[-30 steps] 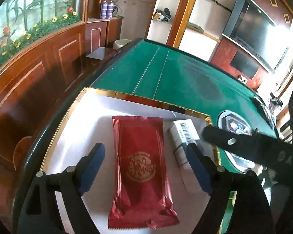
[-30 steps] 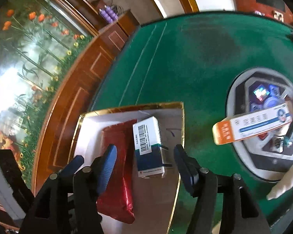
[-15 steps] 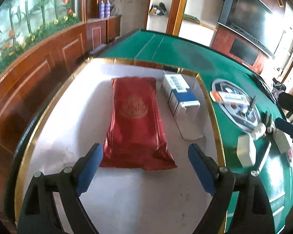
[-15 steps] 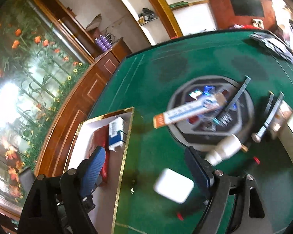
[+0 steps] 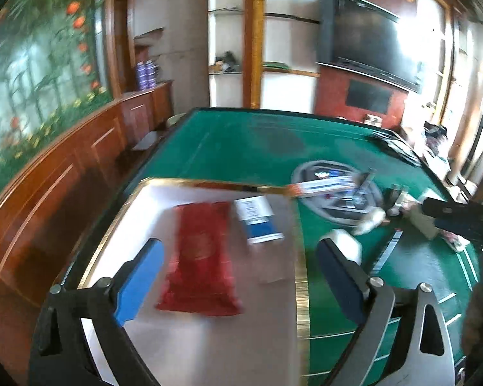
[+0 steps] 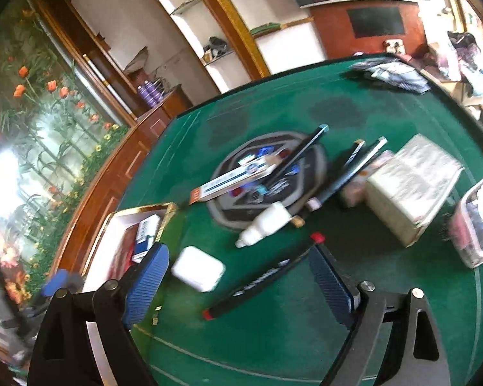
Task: Organize objects
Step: 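Move the left gripper to the white square case and grasp it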
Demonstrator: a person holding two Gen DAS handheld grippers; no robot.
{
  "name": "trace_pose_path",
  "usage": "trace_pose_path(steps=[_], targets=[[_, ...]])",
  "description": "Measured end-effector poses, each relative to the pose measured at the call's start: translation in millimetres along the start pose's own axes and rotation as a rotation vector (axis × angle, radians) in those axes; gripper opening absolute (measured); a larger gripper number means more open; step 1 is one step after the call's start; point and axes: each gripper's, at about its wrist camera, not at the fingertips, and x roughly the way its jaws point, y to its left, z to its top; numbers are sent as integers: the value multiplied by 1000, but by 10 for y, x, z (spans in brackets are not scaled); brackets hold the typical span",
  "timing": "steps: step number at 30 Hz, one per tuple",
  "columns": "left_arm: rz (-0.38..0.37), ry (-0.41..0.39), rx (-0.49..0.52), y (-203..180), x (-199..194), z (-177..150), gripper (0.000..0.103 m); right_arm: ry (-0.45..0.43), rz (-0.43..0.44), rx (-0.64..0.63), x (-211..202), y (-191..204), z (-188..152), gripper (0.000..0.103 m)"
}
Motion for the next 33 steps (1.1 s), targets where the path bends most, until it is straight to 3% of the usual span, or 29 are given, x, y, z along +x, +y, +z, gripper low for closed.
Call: trace_pose_path(steps=[4, 8, 12, 16, 22, 27, 29, 31, 33], targets=[[-40, 41, 70, -505, 126, 43, 96, -80, -69, -50, -68, -131, 86, 93], [-5, 83, 111, -887, 381, -10, 96, -135, -126, -123, -68, -231, 137, 93], [64, 151, 76, -954, 719, -16, 95, -167, -130, -137, -71, -398, 92, 94], [68, 217, 18, -952, 967, -61, 95, -150, -110, -115, -76, -509, 141, 95], [143, 216, 84, -1129, 1145, -130, 95, -136, -67, -61, -119, -607, 156, 97], [163, 202, 96, -1146, 1203, -88, 95, -108, -34, -4, -105, -690, 158, 97], [167, 196, 116, -1175, 1193, -90, 91, -101, -34, 12, -93, -720, 155, 97], [173, 177, 150, -1211, 1147, -96, 71, -93, -35, 32, -79, -754, 151, 97], [163, 172, 160, -1219, 1095, -88, 61, -85, -42, 46, -60, -780, 148, 98]])
